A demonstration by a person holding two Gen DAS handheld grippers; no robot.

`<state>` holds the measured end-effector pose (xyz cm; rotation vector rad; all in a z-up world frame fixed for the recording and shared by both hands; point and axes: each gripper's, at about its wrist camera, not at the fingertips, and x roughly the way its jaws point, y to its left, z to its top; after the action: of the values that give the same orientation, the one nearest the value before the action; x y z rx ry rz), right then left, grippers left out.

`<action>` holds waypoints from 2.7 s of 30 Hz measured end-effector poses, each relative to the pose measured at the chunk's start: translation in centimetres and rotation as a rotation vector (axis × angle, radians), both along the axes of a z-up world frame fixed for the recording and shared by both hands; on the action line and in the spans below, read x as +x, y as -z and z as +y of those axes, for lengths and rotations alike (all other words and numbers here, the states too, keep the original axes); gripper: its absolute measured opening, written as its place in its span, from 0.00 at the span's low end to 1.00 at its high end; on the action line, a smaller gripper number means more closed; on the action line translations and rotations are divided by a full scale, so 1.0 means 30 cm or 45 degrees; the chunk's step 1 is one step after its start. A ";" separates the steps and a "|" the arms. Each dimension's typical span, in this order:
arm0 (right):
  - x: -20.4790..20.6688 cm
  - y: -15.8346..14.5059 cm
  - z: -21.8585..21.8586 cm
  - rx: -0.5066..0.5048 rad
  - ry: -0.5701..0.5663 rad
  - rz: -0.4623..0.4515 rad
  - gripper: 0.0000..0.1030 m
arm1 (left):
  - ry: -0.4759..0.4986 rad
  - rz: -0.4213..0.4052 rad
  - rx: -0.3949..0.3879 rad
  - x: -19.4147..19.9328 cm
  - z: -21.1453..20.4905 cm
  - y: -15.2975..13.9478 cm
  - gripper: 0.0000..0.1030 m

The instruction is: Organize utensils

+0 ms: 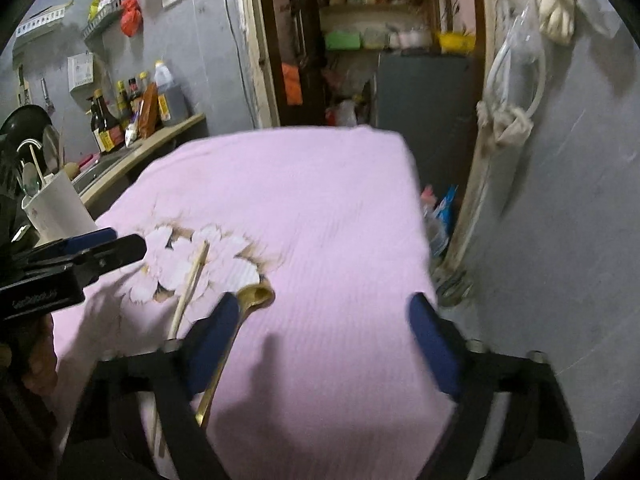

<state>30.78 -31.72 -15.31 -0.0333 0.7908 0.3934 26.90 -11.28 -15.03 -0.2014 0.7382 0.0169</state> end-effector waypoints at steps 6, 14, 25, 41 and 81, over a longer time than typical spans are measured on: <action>0.018 0.055 0.041 0.028 -0.076 0.068 0.68 | 0.034 0.076 -0.124 0.043 0.017 0.034 0.46; 0.017 0.065 0.112 -0.016 -0.190 0.106 0.68 | 0.076 0.126 -0.190 0.070 0.013 0.058 0.40; 0.035 0.066 0.077 -0.145 -0.137 0.154 0.57 | 0.148 0.180 -0.252 0.101 0.002 0.077 0.30; 0.035 0.077 -0.033 0.050 -0.051 0.342 0.34 | 0.280 0.320 -0.268 0.184 -0.054 0.114 0.26; 0.154 0.172 0.111 0.295 -0.102 0.466 0.15 | 0.313 0.437 -0.162 0.151 -0.010 0.097 0.15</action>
<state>35.40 -28.40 -20.48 0.2300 1.1019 0.5747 31.43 -11.58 -17.92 -0.2308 1.1039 -0.2345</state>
